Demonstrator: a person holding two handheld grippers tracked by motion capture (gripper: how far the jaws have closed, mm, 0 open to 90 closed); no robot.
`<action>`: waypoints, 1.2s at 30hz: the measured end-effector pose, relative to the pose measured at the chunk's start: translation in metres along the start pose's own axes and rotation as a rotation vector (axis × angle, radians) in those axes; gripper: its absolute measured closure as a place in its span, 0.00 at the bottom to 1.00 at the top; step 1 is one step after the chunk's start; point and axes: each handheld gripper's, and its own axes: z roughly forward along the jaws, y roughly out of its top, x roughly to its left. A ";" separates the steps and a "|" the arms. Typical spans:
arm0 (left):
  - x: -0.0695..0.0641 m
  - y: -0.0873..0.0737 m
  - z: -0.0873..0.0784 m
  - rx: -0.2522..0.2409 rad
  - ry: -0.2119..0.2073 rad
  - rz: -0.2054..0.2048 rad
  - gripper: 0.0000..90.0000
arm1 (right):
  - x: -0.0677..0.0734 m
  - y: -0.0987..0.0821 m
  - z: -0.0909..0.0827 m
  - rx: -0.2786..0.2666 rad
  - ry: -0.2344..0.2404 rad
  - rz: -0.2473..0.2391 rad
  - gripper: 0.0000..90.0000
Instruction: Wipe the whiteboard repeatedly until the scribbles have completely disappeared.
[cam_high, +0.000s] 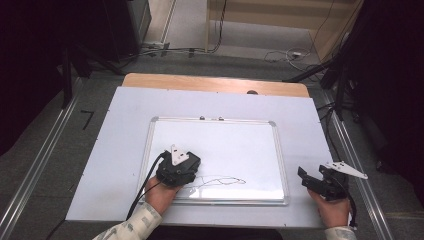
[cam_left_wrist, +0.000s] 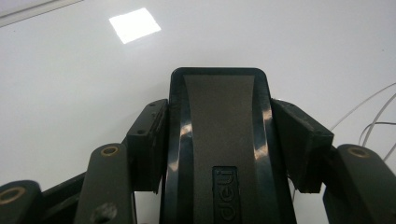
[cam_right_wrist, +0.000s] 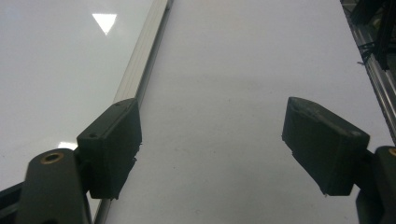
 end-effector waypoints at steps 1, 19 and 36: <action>0.000 0.000 0.000 -0.001 0.000 -0.005 0.46 | 0.000 0.000 0.000 0.000 0.000 0.000 0.21; -0.001 0.002 -0.001 0.011 0.005 0.006 0.46 | 0.000 0.000 0.000 -0.002 0.002 0.000 0.21; -0.005 0.004 0.004 0.002 -0.001 0.029 0.46 | 0.001 0.000 0.000 0.001 0.002 -0.002 0.21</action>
